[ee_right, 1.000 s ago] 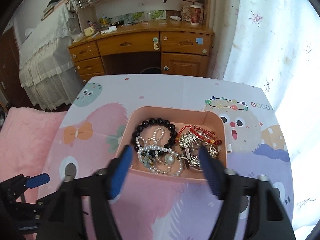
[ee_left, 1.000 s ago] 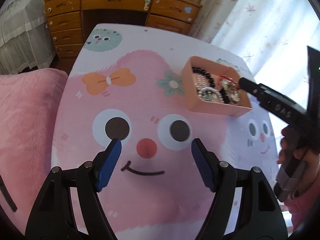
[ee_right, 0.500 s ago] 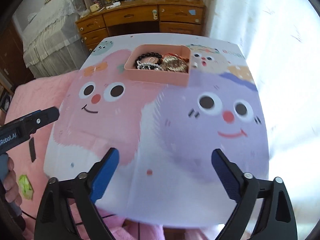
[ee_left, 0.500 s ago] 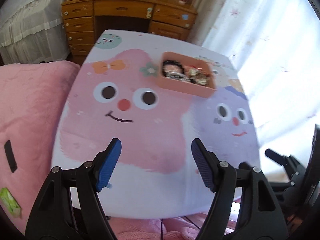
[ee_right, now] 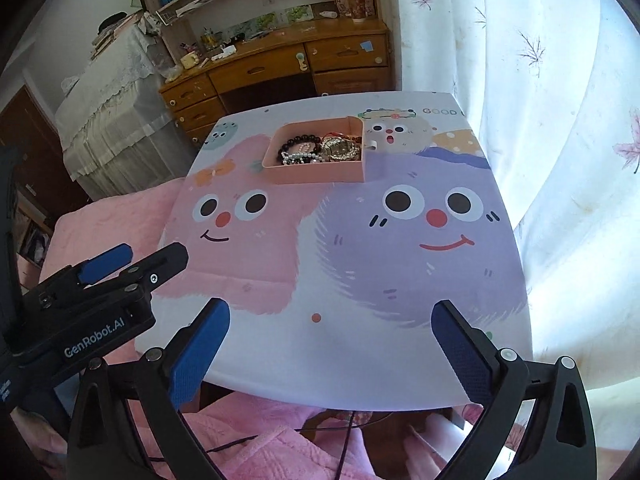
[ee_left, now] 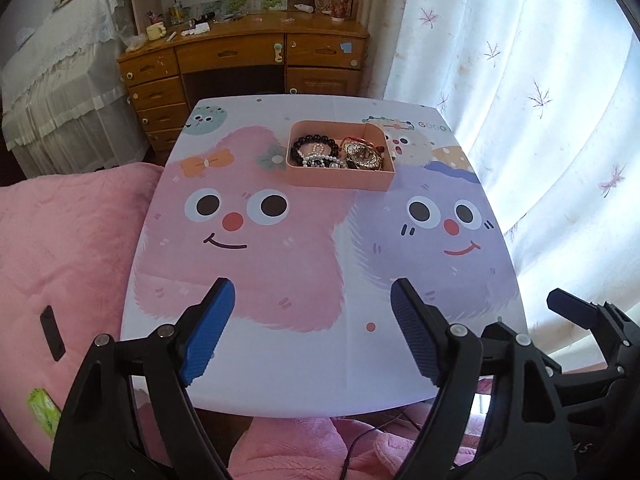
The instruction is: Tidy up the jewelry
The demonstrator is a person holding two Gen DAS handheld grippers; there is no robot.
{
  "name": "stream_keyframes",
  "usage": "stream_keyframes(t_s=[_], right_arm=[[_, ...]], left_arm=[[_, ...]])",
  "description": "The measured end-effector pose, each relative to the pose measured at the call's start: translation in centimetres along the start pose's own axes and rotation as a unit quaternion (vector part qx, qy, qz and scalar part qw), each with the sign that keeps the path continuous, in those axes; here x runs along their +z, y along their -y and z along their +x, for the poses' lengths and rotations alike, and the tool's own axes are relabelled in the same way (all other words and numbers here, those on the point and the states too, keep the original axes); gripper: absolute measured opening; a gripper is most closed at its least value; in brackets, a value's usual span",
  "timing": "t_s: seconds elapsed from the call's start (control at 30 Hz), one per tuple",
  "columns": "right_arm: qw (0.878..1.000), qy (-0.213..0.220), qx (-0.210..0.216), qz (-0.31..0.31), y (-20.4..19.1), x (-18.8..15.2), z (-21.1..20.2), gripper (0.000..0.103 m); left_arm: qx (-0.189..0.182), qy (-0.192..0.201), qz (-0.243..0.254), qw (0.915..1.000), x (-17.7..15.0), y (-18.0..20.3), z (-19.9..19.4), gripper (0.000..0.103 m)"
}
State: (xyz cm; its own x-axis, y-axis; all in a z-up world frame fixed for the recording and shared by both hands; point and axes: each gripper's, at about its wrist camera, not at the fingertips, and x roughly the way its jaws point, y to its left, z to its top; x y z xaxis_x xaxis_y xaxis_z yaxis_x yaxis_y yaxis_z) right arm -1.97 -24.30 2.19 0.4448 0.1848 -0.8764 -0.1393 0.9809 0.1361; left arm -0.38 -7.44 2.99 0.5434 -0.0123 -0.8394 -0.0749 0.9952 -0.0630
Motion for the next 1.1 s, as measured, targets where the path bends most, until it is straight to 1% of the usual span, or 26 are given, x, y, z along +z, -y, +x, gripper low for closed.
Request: stream_keyframes(t_s=[0.13, 0.2, 0.27, 0.33, 0.37, 0.53, 0.8, 0.93, 1.1], right_arm=[[1.000, 0.012, 0.003, 0.000, -0.1, 0.4, -0.2, 0.102], [1.000, 0.017, 0.003, -0.004, -0.4, 0.6, -0.1, 0.103], [1.000, 0.022, 0.003, -0.009, -0.8, 0.8, -0.2, 0.103], [1.000, 0.022, 0.002, -0.014, -1.2, 1.0, -0.1, 0.103], [1.000, 0.022, 0.003, -0.015, -1.3, 1.0, 0.0, 0.103], [1.000, 0.020, -0.002, -0.016, -1.7, 1.1, 0.3, 0.103], [1.000, 0.004, -0.013, -0.007, -1.1, 0.8, 1.1, 0.103], [1.000, -0.003, -0.011, 0.003, -0.6, 0.5, 1.3, 0.103], [1.000, 0.000, -0.013, 0.005, -0.2, 0.2, 1.1, 0.103]], left_arm=[[0.014, 0.015, -0.006, 0.9998, 0.1, -0.5, -0.9, 0.083], [0.016, 0.014, -0.011, 0.9997, 0.1, -1.0, -0.9, 0.088], [0.019, 0.008, -0.016, 0.9997, 0.1, -1.5, -0.7, 0.090], [0.019, -0.001, -0.022, 0.9996, 0.0, -2.0, -0.3, 0.097], [0.022, -0.006, -0.025, 0.9994, 0.0, -2.3, 0.0, 0.103], [0.020, -0.027, -0.032, 0.9989, -0.4, -2.9, 0.9, 0.103], [0.024, -0.029, -0.023, 0.9990, -0.9, -2.5, 1.0, 0.103], [0.026, -0.025, -0.020, 0.9991, -1.1, -2.3, 0.7, 0.103], [0.025, -0.020, -0.017, 0.9993, -1.3, -1.9, 0.2, 0.102]])
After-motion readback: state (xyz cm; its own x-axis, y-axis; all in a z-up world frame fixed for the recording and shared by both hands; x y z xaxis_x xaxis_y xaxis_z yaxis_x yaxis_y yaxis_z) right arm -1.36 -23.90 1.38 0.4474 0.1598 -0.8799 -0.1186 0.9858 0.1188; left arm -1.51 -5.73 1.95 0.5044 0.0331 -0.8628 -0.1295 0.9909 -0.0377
